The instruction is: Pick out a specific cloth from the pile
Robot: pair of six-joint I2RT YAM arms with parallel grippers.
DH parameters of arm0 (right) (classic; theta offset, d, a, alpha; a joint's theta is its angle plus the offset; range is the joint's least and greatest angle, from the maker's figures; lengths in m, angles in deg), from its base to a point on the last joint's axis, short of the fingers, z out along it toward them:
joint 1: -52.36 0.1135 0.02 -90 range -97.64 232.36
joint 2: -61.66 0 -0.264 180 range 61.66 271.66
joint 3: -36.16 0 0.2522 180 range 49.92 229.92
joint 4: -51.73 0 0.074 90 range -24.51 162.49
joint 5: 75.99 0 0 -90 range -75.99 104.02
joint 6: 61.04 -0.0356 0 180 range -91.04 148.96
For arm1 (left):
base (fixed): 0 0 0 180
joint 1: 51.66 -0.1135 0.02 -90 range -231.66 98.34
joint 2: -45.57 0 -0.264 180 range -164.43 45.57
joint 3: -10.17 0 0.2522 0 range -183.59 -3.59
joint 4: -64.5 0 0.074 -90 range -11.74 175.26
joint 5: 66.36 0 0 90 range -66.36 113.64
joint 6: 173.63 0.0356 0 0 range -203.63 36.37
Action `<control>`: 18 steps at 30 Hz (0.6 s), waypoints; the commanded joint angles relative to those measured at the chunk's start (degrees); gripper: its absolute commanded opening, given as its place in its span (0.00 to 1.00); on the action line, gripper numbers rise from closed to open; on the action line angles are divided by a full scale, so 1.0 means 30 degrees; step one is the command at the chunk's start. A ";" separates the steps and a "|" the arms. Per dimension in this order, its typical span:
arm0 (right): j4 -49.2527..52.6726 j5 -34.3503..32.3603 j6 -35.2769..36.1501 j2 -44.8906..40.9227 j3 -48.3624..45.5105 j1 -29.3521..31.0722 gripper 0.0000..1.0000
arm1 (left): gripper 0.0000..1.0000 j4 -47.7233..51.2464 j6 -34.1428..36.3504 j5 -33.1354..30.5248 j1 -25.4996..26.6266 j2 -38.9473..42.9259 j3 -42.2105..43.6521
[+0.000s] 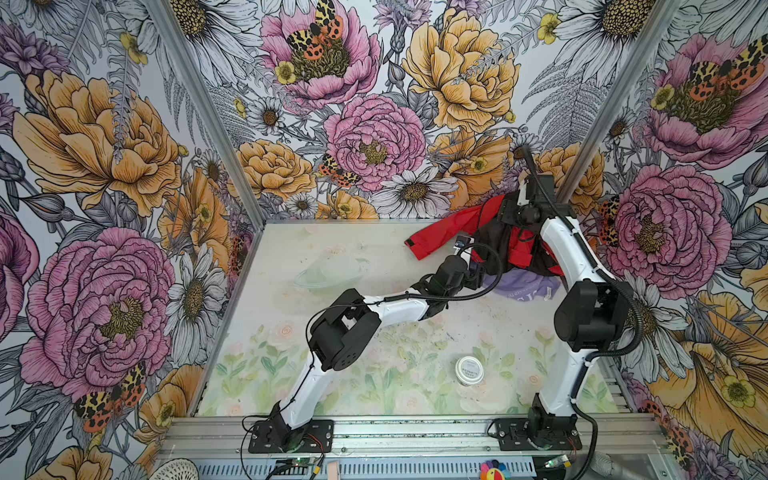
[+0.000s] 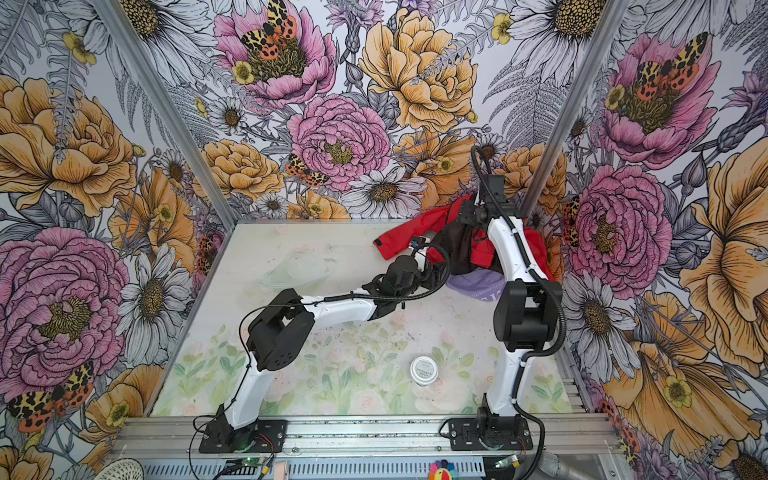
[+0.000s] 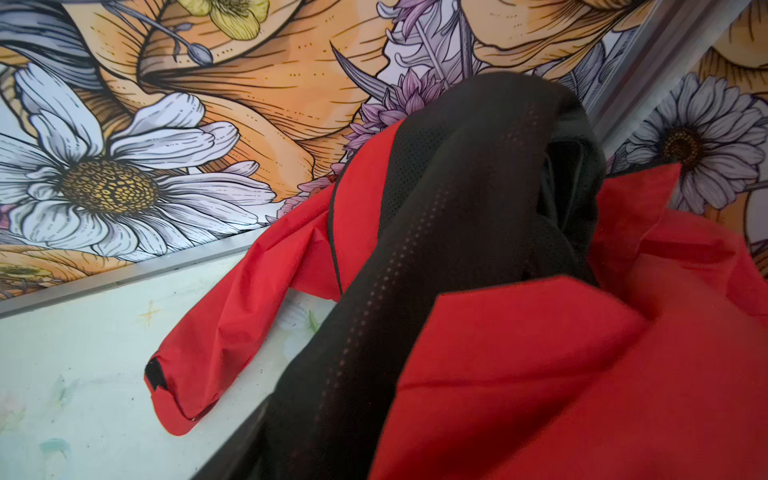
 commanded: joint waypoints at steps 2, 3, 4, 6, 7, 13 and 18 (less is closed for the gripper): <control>-0.0472 -0.0094 -0.0019 -0.3115 -0.1444 0.0124 0.82 | 0.69 -0.0690 -0.0322 0.1062 -0.0381 0.0459 -0.0017; -0.0447 -0.0002 0.0021 -0.3486 -0.1764 0.0123 0.83 | 0.69 -0.0694 -0.0354 0.1364 -0.0422 0.0372 -0.0266; -0.0443 0.0248 0.0046 -0.3742 -0.2059 0.0135 0.83 | 0.70 -0.0770 -0.0354 0.1653 -0.0398 0.0270 -0.0512; -0.0403 0.0747 0.0051 -0.4007 -0.2357 0.0144 0.83 | 0.75 -0.1307 -0.0485 0.2513 -0.0315 -0.0081 -0.1034; -0.0330 0.0831 0.0026 -0.4165 -0.2568 0.0168 0.83 | 0.78 -0.1460 -0.0723 0.2932 -0.0287 -0.0362 -0.1443; -0.0417 -0.0136 -0.0533 -0.7653 -0.5698 0.0613 0.84 | 0.78 -0.0210 -0.2234 0.4881 -0.0523 -0.3371 -0.5220; -0.0417 -0.1098 -0.0743 -1.0599 -0.9785 0.0871 0.83 | 0.78 0.3453 -0.1862 0.4212 -0.0595 -0.6204 -1.0057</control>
